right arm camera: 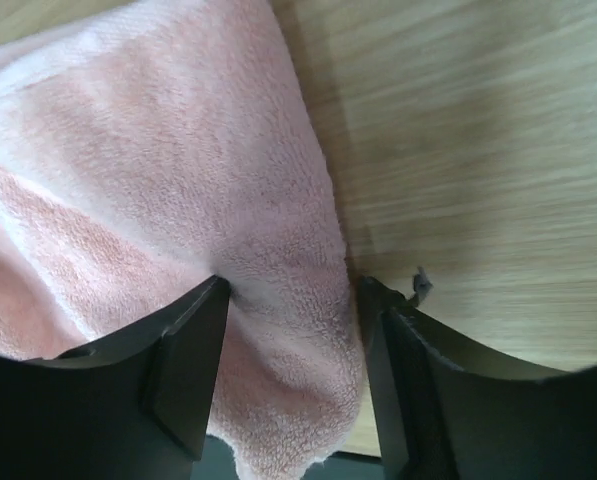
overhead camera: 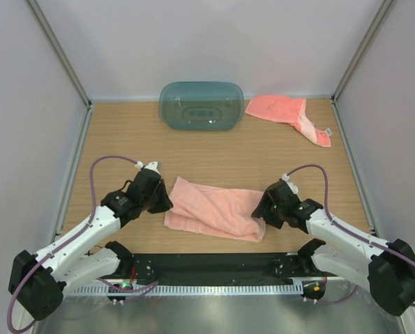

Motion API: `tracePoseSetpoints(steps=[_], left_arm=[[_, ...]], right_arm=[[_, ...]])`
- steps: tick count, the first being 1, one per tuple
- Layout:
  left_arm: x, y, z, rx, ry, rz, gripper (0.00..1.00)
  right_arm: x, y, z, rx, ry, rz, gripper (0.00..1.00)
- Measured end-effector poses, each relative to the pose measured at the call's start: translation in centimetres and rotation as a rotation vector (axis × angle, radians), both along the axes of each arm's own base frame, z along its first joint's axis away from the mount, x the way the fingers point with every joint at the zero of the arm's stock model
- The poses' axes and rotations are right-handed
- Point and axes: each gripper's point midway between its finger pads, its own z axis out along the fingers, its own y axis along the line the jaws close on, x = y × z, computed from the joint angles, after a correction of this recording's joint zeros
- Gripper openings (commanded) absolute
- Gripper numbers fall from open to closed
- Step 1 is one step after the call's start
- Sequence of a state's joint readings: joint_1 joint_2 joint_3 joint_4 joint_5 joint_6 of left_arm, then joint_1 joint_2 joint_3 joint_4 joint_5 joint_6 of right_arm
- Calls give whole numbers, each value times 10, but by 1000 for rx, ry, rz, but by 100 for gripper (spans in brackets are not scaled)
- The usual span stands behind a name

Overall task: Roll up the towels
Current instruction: Fold the towel

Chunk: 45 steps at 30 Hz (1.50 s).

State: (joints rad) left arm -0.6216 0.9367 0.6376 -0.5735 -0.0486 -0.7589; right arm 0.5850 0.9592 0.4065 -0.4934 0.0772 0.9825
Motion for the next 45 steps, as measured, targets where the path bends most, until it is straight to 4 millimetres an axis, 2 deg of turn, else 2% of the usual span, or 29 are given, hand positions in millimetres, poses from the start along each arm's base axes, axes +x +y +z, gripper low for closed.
tracePoseSetpoints(steps=[1,3,4,7,8,11,17,19,22,23,24,26,27,28,29,31,34,36,41,43,45], left_arm=[[0,0,0,1,1,1,0],[0,1,-1,5,2,2,0],[0,1,-1,5,3,2,0],[0,1,-3,12,9,-1,0],[0,1,-4,15,13,-2,0],[-1,1,-6,20,16,-6,0],[2,2,-7,11,-25,1,0],[0,1,-16,7,-36,-8,0],[-7,3,-38,24,-26,-29,0],[-12,5,-46,35,-18,-42,3],[-15,5,-51,42,-11,-55,14],[-19,3,-52,45,-20,-87,31],[-18,0,-49,37,-35,-102,40],[-18,-4,-45,25,-54,-115,46],[-17,-9,-39,4,-79,-130,54],[-17,-15,-32,-14,-110,-149,56],[-17,-18,-25,-30,-140,-155,55],[-15,-17,-25,-26,-147,-149,53],[-14,-15,-34,6,-122,-142,45],[-14,-14,-37,15,-113,-141,44],[-14,-14,-37,16,-115,-139,43]], right_arm=[[0,4,-2,16,5,3,48],[3,10,-3,44,-5,11,35],[3,13,-5,58,-1,14,23],[4,16,-7,69,4,22,4],[4,16,-6,67,2,23,1],[9,7,-4,42,11,9,1],[52,-46,13,0,11,-160,1],[58,-51,12,-1,26,-162,1],[53,-46,-1,4,82,-117,1],[52,-45,-3,10,95,-105,1],[51,-43,-4,18,100,-96,2],[52,-40,-4,28,94,-79,25],[52,-40,-5,30,96,-74,44],[52,-40,-5,29,96,-65,63],[55,-36,-2,48,91,-54,74],[59,-37,4,30,68,-40,78],[52,-43,10,-21,73,-31,78],[49,-44,27,-56,35,-22,76],[43,-30,57,-58,-54,38,69],[35,-27,58,-59,-54,57,64],[25,-26,48,-66,-28,66,61]])
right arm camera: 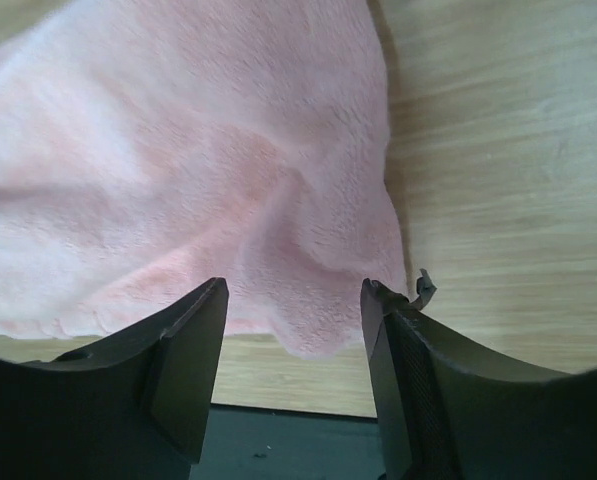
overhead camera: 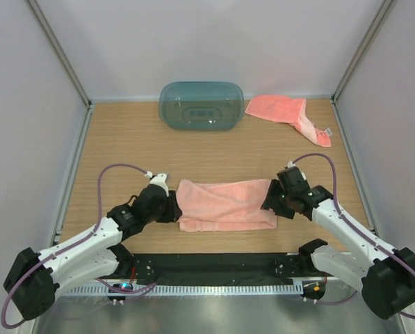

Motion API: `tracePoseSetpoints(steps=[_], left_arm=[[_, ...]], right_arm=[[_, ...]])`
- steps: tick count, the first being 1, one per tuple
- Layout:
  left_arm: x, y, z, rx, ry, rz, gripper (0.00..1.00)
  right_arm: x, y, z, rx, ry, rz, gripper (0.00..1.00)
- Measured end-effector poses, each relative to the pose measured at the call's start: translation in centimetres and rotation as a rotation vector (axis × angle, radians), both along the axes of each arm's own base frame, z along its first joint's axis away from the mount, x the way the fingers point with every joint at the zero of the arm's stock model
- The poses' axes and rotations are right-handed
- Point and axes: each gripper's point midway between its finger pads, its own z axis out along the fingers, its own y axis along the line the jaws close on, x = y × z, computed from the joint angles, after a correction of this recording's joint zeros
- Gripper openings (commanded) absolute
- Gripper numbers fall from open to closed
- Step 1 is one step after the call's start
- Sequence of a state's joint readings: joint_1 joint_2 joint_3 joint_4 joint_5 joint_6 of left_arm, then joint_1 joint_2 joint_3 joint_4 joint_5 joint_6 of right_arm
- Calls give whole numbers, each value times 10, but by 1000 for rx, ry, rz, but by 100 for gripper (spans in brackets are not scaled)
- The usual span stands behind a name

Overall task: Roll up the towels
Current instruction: Fold the towel

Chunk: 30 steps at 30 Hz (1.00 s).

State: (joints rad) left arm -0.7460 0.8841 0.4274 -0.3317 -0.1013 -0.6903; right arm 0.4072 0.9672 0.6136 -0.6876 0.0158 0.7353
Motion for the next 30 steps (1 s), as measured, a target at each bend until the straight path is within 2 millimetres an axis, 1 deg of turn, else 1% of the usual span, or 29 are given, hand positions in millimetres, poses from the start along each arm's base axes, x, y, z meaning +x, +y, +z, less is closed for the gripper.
tracePoseSetpoints(steps=[3,6,7,8,9,10,11,12,15,17,18,19,22,23,26,27,28,30], left_arm=[[1,0,1,-1,-5,3,42],[1,0,2,-4,-8,3,40],[1,0,2,-5,-9,3,39],[2,0,2,-6,-10,3,38],[2,0,2,-6,-11,4,35],[2,-1,3,-7,-11,5,33],[2,0,3,-7,-12,5,29],[2,0,3,-8,-14,6,19],[2,-1,4,-13,-16,7,9],[2,-2,7,-22,-24,4,6],[3,-2,9,-29,-31,2,3],[3,-3,13,-41,-41,-1,1],[2,-8,27,-86,-80,-18,0],[1,-10,32,-103,-96,-25,1],[-1,-16,45,-143,-134,-51,34],[-2,-19,47,-152,-141,-61,50],[-3,-21,48,-160,-140,-67,54],[-9,-27,46,-164,-125,-94,58]], right_arm=[[-17,-5,-20,-29,73,-2,59],[-28,-9,-31,-51,117,-2,52],[-29,-9,-32,-57,126,-2,41],[-30,-9,-33,-61,129,3,34],[-30,-9,-34,-63,132,4,20],[-30,-8,-34,-65,135,6,14],[-31,-8,-35,-66,138,6,6],[-31,-8,-35,-67,139,5,1],[-31,-10,-34,-74,139,-3,1],[-32,-12,-31,-76,127,-17,1],[-33,-14,-28,-73,119,-32,1],[-34,-15,-24,-64,106,-50,1],[-39,-20,-7,-22,37,-113,1],[-40,-23,-3,-18,18,-134,1],[-47,-36,8,-9,-37,-213,1],[-49,-39,10,-7,-49,-232,1],[-50,-41,10,-9,-49,-243,1],[-54,-44,7,-24,-27,-257,1]])
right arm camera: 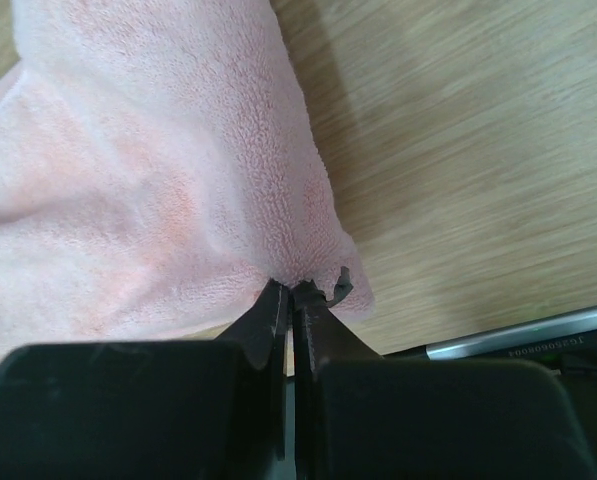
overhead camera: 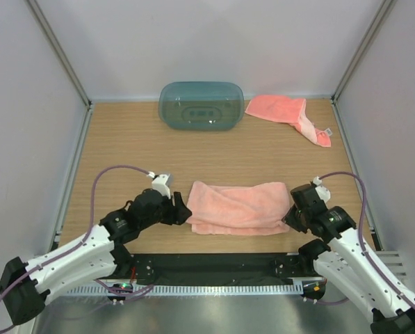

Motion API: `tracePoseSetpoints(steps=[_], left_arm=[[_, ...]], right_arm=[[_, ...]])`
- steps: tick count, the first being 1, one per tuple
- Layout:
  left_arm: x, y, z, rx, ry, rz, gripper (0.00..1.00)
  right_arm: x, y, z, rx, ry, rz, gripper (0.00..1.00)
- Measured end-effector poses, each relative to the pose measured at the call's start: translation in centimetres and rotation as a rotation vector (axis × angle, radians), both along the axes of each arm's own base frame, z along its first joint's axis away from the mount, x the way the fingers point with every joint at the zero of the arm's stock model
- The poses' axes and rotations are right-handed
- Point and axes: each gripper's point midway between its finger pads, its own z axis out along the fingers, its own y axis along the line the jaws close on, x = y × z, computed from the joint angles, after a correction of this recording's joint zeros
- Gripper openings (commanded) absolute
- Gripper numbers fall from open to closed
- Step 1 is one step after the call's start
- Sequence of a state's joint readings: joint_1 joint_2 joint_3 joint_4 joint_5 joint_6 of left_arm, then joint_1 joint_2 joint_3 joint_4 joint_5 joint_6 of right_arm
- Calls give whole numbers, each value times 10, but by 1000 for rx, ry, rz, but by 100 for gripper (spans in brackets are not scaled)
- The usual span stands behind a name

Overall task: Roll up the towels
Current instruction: Fold the towel

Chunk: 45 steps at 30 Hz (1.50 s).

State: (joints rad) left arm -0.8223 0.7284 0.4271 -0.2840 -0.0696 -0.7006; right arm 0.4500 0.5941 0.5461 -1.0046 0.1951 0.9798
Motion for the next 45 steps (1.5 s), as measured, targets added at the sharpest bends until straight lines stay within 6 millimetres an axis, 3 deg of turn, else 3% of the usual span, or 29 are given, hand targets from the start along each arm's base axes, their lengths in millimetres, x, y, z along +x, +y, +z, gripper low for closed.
tracePoseSetpoints(steps=[10,17,19,22,24,25,31,35,39,45], left_arm=[[-45,-27,-58,160,161,-121,55],[-42,-27,-84,226,205,-58,50],[-37,-31,-84,215,194,-34,45],[-32,-35,-87,203,191,-9,28],[-29,-39,-87,192,188,-1,5],[-28,-40,-89,191,189,2,0],[-21,-39,-87,206,166,28,0],[-8,-23,-66,218,103,82,0],[20,8,-46,182,71,205,0],[27,30,-53,202,110,278,0]], right_arm=[[-1,0,-11,-33,71,-3,1],[-1,2,-11,-24,72,4,1],[0,3,-11,-20,72,8,1],[0,4,-11,-18,72,14,1],[-1,4,-11,-18,73,18,1],[-1,4,-11,-18,73,18,1],[1,7,-13,-14,82,28,1],[3,14,-17,2,100,55,1],[3,22,-24,35,107,79,1],[1,33,-34,93,112,116,1]])
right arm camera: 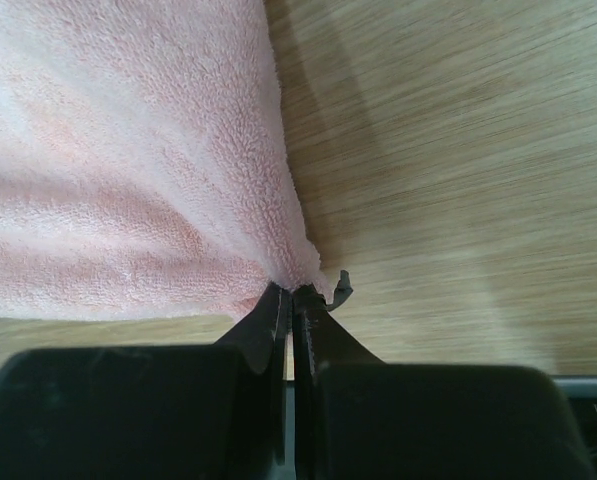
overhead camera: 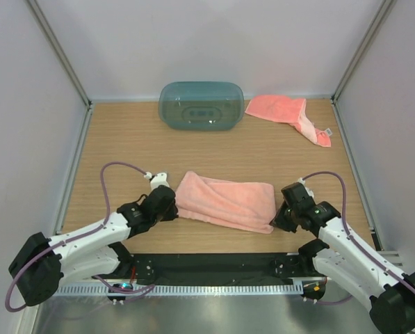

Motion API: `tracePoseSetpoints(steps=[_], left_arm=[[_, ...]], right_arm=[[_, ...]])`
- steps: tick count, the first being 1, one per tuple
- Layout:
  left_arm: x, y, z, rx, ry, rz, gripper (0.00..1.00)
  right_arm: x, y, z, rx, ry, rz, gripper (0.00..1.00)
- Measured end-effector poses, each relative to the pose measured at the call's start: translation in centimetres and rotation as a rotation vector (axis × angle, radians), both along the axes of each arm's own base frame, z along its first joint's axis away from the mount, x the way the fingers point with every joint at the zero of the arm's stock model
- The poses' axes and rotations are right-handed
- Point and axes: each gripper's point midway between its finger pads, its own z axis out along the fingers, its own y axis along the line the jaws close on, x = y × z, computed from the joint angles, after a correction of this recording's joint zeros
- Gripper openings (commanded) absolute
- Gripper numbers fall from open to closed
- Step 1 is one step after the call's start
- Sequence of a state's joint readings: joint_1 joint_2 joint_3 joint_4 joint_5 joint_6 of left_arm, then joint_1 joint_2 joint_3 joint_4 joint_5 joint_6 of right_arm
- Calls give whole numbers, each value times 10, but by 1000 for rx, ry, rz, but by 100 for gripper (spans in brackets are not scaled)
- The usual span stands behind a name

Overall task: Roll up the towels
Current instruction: Fold the towel

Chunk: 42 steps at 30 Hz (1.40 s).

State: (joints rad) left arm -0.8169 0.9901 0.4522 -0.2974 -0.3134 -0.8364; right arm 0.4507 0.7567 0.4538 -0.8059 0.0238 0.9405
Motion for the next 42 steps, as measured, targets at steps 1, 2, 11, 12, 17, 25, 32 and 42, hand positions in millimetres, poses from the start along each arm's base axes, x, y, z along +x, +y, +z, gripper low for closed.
tracePoseSetpoints(steps=[1,2,11,12,17,25,32,42], left_arm=[[-2,1,-5,14,18,0,0],[-4,3,-10,27,38,-1,0],[-20,22,-11,84,115,43,47],[-21,25,-4,84,109,48,51],[-16,28,45,25,34,84,65],[-11,28,50,52,44,111,69],[10,17,27,140,94,116,76],[21,8,-24,214,212,123,1]], right_arm=[[0,1,-2,1,3,5,1],[-1,1,-3,4,8,12,1],[-7,5,-8,12,18,75,68],[-7,4,-7,9,17,81,69],[-1,6,15,17,-39,97,74],[47,16,53,-28,-121,106,65],[81,21,27,-106,-35,122,56],[109,12,-2,-159,-2,134,35]])
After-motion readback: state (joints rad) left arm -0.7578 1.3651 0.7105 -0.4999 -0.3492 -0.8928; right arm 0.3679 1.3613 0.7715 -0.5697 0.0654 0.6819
